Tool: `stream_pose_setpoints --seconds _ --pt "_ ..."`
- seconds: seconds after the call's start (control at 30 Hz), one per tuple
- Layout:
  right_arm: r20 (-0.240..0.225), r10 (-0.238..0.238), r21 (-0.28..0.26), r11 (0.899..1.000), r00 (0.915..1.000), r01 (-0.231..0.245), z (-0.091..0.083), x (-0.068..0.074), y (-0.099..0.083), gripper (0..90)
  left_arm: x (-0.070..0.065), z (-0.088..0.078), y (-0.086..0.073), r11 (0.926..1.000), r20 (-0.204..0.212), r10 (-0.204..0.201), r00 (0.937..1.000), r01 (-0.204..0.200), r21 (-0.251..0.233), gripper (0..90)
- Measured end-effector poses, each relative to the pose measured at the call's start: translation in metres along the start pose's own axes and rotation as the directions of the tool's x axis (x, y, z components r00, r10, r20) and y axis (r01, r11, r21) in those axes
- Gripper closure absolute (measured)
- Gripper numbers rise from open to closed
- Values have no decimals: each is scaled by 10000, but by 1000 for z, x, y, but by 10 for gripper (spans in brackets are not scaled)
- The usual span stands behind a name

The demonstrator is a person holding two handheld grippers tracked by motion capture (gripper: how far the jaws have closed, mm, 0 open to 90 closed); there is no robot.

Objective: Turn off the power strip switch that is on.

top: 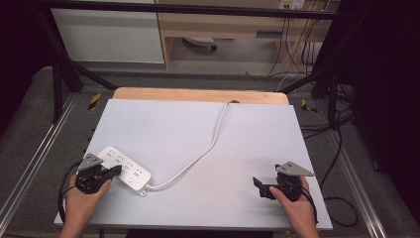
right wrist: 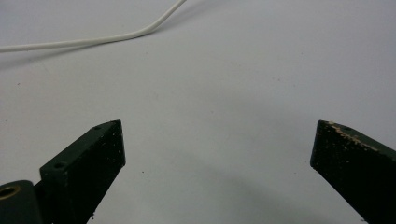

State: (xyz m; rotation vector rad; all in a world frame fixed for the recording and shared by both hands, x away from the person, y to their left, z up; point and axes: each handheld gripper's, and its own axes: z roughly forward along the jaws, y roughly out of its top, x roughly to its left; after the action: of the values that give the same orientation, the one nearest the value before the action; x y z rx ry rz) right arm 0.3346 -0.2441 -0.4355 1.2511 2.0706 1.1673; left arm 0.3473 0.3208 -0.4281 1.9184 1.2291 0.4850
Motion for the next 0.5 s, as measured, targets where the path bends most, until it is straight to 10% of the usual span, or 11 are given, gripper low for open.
stream_pose_setpoints --seconds 0.5 --pt "4 46 -19 10000 10000 -46 0 0 0 38 -3 -2 3 9994 89 8 10000 -5 -339 900"
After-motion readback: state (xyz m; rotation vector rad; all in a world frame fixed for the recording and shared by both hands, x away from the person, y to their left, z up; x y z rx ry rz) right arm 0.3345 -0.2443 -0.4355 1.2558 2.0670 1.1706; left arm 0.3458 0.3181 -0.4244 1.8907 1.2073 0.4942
